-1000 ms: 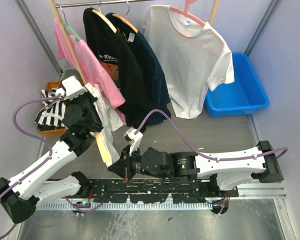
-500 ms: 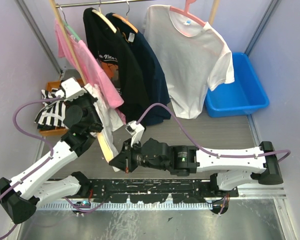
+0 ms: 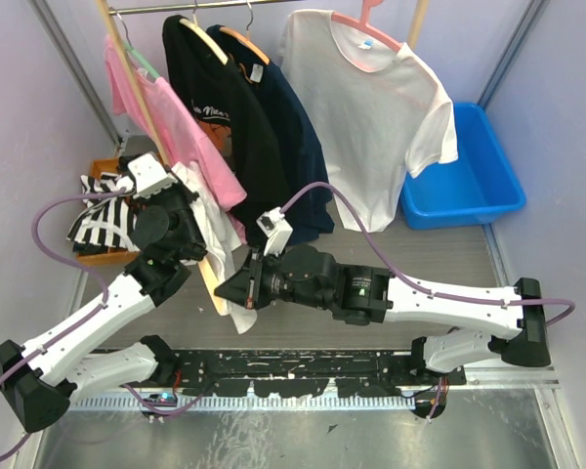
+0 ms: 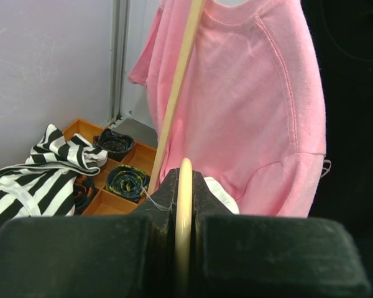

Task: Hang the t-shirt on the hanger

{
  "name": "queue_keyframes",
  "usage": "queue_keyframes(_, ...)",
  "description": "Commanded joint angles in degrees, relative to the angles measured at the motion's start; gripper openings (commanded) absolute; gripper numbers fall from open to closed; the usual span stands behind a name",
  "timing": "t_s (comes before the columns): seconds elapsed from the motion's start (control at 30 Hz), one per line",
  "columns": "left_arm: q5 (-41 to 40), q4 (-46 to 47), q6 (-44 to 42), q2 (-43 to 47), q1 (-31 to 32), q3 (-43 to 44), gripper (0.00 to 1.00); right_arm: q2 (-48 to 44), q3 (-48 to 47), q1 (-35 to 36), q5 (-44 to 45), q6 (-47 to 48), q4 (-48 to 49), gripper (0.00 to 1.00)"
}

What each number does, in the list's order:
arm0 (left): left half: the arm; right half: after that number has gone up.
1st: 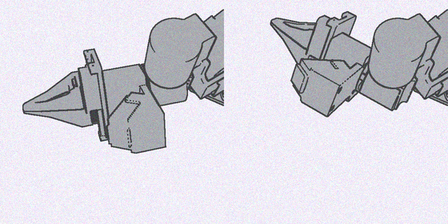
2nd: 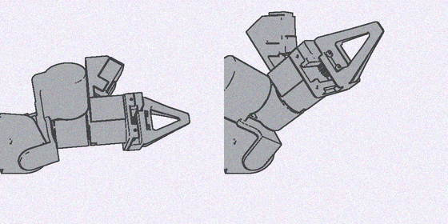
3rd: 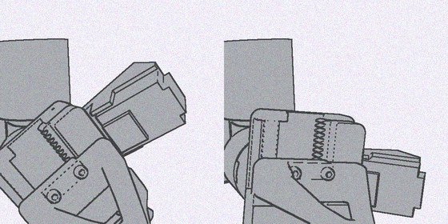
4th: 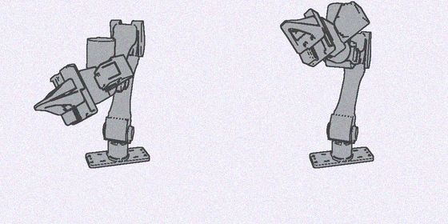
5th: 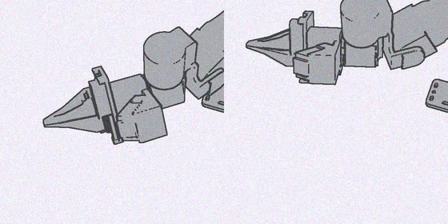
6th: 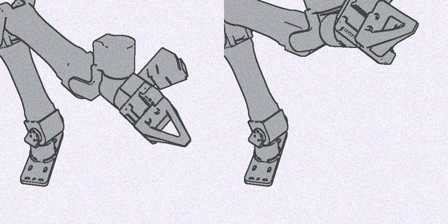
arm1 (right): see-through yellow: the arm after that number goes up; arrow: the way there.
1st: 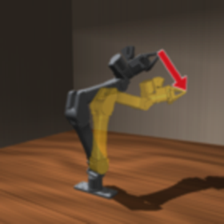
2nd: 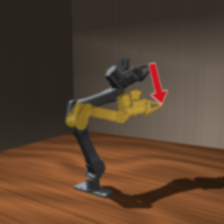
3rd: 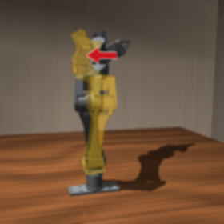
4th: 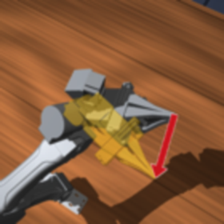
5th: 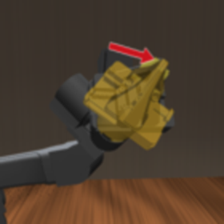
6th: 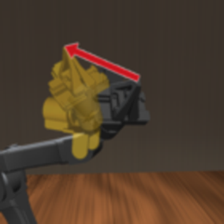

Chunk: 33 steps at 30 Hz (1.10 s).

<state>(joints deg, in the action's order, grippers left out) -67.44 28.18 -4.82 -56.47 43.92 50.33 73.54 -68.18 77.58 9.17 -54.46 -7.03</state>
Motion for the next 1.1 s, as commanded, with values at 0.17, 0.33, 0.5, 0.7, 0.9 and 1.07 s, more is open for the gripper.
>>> queue_keyframes(0.17,-0.68,3.72,2.53,0.98,2.86,-1.53,0.00,0.64,-5.76,-7.25,0.88,-6.23,10.43,0.01)
queue_keyframes(0.33,-1.20,3.62,2.43,0.86,3.88,-1.88,0.00,2.66,-9.95,-9.38,-0.72,-4.99,8.91,0.01)
queue_keyframes(0.5,-1.00,6.67,-1.03,0.59,3.90,-1.09,0.00,3.14,-8.43,-9.56,-3.99,-5.49,9.24,0.01)
queue_keyframes(0.7,-0.14,7.34,-3.35,2.75,3.91,-0.07,0.00,-3.24,0.96,-9.51,-6.43,-4.63,8.60,0.01)
queue_keyframes(0.9,0.13,10.21,-4.67,4.23,3.45,-0.34,0.00,-8.97,8.46,-9.14,-12.08,-3.59,6.27,0.01)
queue_keyframes(1.07,0.30,13.43,-5.68,2.73,2.97,0.59,0.00,-10.28,12.80,-7.76,-16.63,-3.58,6.28,0.01)
